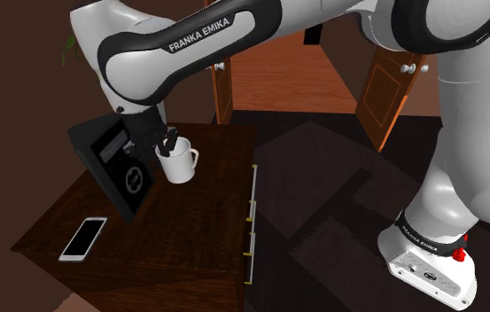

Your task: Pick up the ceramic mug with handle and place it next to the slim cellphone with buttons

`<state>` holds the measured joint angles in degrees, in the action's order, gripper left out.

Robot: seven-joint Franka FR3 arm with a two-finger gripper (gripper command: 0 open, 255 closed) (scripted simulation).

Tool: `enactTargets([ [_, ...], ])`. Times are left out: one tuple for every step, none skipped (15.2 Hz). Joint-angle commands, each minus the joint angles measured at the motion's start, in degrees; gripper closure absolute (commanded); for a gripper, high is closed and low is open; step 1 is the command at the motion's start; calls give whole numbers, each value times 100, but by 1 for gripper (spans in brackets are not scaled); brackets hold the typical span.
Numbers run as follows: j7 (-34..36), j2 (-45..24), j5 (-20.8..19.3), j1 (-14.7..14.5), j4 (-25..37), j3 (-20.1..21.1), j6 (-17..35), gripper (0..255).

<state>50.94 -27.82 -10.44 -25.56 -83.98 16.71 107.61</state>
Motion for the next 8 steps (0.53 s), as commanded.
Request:
enactTargets([
  [228,-191,-55,-209,279,40,-106,255],
  [335,-295,-82,-318,441,57,-173,255],
  [439,-407,-110,-430,615,72,-245,255],
  [541,-525,-139,-544,802,85,-322,255],
  [640,-652,-168,-662,1005,97,-406,255],
  [735,-788,-198,-781,1224,107,-497,255],
  [819,-921,-226,-895,1441,112,-587,255],
  [826,-930,-230,-891,1379,108,-516,255],
])
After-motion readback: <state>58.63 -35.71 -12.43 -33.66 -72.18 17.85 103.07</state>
